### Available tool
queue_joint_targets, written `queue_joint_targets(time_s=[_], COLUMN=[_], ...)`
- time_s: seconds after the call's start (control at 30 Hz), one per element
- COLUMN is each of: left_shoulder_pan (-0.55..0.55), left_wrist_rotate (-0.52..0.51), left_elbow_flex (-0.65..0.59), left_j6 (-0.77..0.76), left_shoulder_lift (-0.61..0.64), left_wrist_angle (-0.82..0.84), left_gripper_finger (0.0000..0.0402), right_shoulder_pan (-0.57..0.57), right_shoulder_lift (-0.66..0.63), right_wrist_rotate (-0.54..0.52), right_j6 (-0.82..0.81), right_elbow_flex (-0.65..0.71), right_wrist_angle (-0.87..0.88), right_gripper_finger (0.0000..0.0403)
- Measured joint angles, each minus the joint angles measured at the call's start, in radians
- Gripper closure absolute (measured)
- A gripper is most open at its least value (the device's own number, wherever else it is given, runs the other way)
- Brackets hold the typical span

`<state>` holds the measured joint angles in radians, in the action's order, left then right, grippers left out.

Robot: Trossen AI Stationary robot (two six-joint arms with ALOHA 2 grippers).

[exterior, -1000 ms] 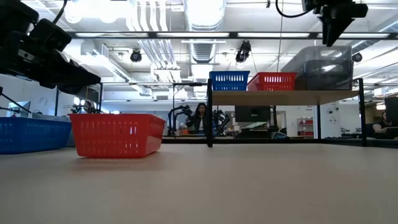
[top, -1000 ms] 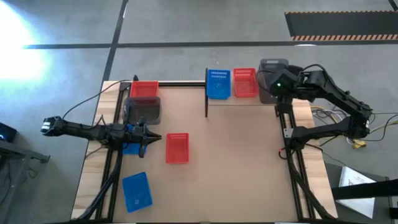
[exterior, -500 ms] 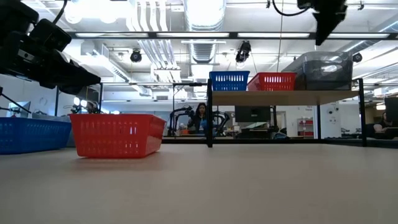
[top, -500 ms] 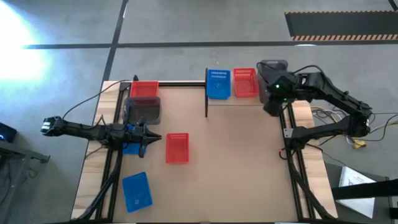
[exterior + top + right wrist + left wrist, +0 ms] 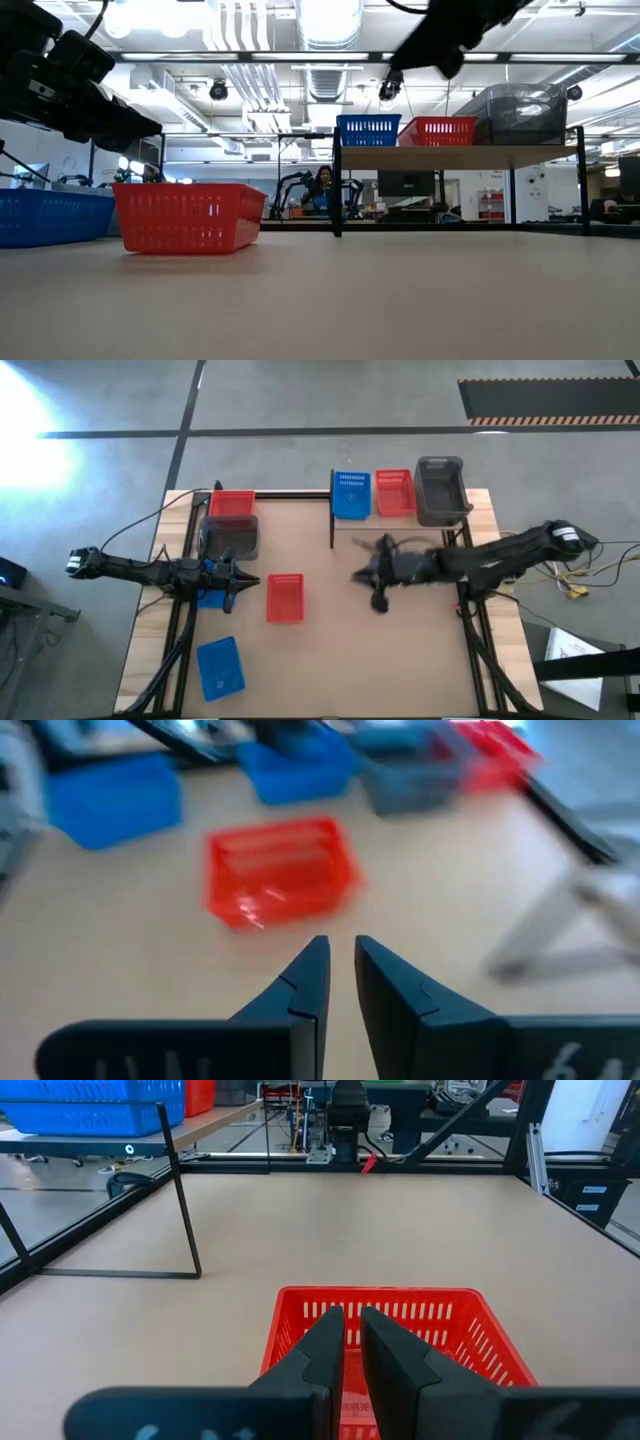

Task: Stack baskets on shelf by color
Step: Stack the bottom red bin on the other red bin on the shelf

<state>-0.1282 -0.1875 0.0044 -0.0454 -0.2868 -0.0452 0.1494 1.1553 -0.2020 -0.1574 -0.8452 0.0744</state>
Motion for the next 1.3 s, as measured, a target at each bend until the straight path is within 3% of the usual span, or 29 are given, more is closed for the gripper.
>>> queue_joint_targets(time_s=[0.1, 0.2, 0.37, 0.47, 0.6, 0.9, 1.03, 1.17, 1.3], left_shoulder_pan=[0.000, 0.000, 0.000, 0.000, 0.000, 0.000, 0.000, 0.000, 0.000], left_wrist_rotate=[0.000, 0.000, 0.000, 0.000, 0.000, 0.000, 0.000, 0.000, 0.000], left_elbow_flex=[0.000, 0.000, 0.000, 0.000, 0.000, 0.000, 0.000, 0.000, 0.000], left_j6=[0.000, 0.000, 0.000, 0.000, 0.000, 0.000, 0.000, 0.000, 0.000], left_shoulder_lift=[0.000, 0.000, 0.000, -0.001, 0.000, 0.000, -0.001, 0.000, 0.000], left_wrist_angle=[0.000, 0.000, 0.000, 0.000, 0.000, 0.000, 0.000, 0.000, 0.000], left_gripper_finger=[0.0379, 0.0379, 0.0379, 0.0379, 0.0379, 0.0379, 0.0379, 0.0379, 0.0379], right_shoulder_pan=[0.062, 0.097, 0.099, 0.099, 0.099, 0.096, 0.090, 0.082, 0.082], right_shoulder_lift=[0.122, 0.267, 0.495, 0.603, 0.718, 0.934, 1.034, 1.123, 1.171], right_wrist_rotate=[0.003, 0.004, 0.000, -0.006, -0.007, 0.027, 0.022, 0.017, 0.017], right_j6=[0.009, 0.044, 0.132, 0.166, 0.229, 0.286, 0.276, 0.260, 0.247], right_elbow_flex=[0.069, 0.072, -0.071, -0.213, -0.446, -0.844, -0.984, -1.107, -1.184], right_wrist_angle=[-0.310, -0.509, -0.521, -0.402, -0.094, 0.257, 0.410, 0.548, 0.639], right_gripper_finger=[0.0363, 0.0363, 0.0362, 0.0362, 0.0353, 0.0244, 0.0219, 0.0234, 0.0293])
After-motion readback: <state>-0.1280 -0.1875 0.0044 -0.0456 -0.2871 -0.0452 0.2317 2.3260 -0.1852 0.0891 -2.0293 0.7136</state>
